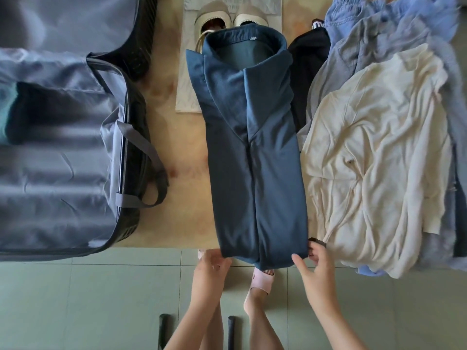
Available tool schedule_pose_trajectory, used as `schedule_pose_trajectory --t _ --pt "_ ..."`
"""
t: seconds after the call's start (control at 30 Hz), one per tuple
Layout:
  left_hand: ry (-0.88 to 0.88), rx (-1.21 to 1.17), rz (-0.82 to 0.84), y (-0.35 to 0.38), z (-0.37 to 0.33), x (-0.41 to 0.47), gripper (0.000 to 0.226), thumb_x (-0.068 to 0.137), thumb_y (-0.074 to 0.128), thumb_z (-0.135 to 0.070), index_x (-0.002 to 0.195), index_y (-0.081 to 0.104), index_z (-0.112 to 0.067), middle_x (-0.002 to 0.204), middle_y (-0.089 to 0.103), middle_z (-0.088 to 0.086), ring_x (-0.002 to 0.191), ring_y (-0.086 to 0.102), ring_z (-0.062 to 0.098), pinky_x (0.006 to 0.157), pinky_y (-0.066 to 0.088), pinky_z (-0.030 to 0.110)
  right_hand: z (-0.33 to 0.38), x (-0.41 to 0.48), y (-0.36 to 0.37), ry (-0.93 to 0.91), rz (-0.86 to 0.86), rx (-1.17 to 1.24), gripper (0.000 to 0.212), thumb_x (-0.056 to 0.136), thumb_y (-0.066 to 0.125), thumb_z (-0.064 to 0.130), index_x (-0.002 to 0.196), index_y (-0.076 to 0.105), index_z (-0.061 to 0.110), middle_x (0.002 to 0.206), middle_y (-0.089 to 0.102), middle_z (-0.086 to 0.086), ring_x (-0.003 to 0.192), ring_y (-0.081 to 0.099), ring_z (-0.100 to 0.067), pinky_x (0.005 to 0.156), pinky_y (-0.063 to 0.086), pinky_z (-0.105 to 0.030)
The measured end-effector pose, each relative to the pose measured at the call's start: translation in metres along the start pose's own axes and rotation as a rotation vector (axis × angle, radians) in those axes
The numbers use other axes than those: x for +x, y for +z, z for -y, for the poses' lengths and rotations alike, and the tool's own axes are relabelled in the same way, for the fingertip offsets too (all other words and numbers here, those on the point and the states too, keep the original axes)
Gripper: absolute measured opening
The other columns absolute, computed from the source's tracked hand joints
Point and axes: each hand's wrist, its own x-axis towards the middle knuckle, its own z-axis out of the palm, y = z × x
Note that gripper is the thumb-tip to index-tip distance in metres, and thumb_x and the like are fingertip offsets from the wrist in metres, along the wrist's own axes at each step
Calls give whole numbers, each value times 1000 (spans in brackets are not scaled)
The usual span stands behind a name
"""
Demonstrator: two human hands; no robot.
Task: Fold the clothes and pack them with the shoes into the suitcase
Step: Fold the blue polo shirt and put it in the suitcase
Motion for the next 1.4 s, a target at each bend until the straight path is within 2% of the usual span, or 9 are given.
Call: schedule_pose_trajectory --t 0.1,0.2,0.33,0.5,0.6,0.77,0.9,1.1,1.4 --pt "12 6 17 6 12 -3 18 86 66 -16 102 58 -19 94 58 0 86 59 14 67 41 12 -3 9 -1 10 54 -84 23 76 78 15 89 59 15 90 55 9 98 50 -29 87 43 -41" --pt "19 -46 -5 5 14 0 11 84 69 -12 90 60 -15 97 55 3 86 58 14 65 41 9 -1 6 -7 -23 86 -140 25 77 77 21 78 54 15 89 52 7 99 44 -24 83 38 -36" --pt "42 -133 5 4 14 -11 10 94 54 -14 95 52 -4 80 60 3 65 54 11 57 38 9 1 -5 -19 -119 105 -140 33 79 74 33 72 42 26 74 51 3 80 48 -22 67 39 -37" --pt "42 -200 32 7 20 -26 18 92 59 -22 102 46 -16 89 70 1 85 65 16 66 44 17 7 -9 -26 -70 225 -90 31 84 70 36 75 45 19 60 53 5 56 45 -12 55 36 -33" --pt "10 -107 98 10 31 -23 19 88 66 -24 99 56 -13 88 69 4 85 65 18 66 45 20 10 -10 -30 10 352 -20 26 82 72 34 81 58 13 69 65 6 64 59 -15 62 46 -32" --pt "-1 -12 197 14 47 -31 12 87 66 -27 93 68 -16 85 73 -2 83 67 11 71 52 26 1 -21 -35 122 533 -31 19 81 72 20 98 66 26 88 73 12 85 67 -5 78 53 -24" --pt "29 -45 180 14 53 -39 6 87 66 -25 89 62 -29 85 71 -11 81 65 -2 66 46 11 -3 -27 -37 137 508 14 36 80 73 9 106 58 29 94 71 19 90 65 3 80 52 -20" --pt "-7 -100 130 19 63 -45 22 84 70 -18 104 63 -15 93 72 -2 89 66 10 64 46 11 -11 -28 -37 127 454 -104 29 82 70 11 106 58 20 101 69 7 95 64 -12 87 52 -39" --pt "-83 -203 -17 38 53 -60 24 76 78 -24 93 62 -16 87 71 -3 84 66 11 74 52 30 -6 -39 -36 98 450 -125 36 77 73 12 109 56 20 100 68 6 94 64 -15 84 52 -39"
